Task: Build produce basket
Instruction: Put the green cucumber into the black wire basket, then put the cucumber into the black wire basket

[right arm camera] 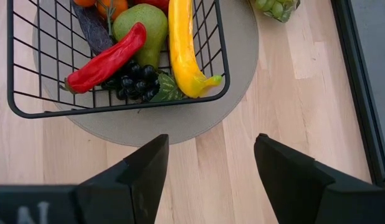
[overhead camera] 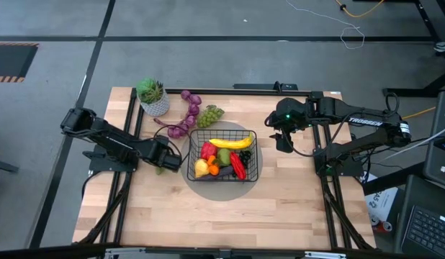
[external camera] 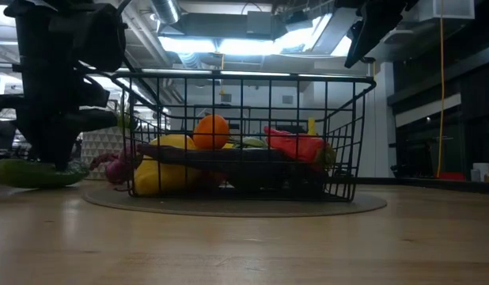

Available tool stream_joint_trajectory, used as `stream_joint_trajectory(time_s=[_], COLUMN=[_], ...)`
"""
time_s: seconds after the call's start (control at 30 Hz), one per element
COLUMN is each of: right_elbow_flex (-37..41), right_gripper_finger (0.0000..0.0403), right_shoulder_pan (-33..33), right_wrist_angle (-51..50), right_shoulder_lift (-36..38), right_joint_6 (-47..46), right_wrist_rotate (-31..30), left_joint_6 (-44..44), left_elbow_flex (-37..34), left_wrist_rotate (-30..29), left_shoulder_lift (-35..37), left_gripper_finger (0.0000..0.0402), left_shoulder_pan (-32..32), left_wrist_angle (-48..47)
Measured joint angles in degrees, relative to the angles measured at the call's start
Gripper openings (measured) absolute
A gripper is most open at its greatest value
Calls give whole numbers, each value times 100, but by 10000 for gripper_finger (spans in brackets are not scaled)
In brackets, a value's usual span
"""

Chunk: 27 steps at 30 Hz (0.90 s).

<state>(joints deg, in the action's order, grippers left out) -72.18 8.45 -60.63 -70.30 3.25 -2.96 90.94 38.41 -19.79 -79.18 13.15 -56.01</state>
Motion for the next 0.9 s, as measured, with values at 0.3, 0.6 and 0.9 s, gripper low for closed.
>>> stream_joint_trajectory(time_s=[0.3, 0.6, 0.9], right_elbow_flex=[0, 0, 2], right_gripper_finger=[237, 237, 237], right_shoulder_pan=[0, 0, 0], right_wrist_angle=[-1, -1, -2], right_shoulder_lift=[0, 0, 0], right_joint_6=[0, 0, -4], right_wrist_rotate=[0, 0, 0], left_joint_6=[16, 20, -157], left_elbow_flex=[13, 330, 837], left_wrist_rotate=[-22, 94, 15], left_shoulder_lift=[7, 5, 11], left_gripper_finger=[9, 2, 2], left_shoulder_pan=[2, -2, 85], left_wrist_angle=[-2, -254, -540])
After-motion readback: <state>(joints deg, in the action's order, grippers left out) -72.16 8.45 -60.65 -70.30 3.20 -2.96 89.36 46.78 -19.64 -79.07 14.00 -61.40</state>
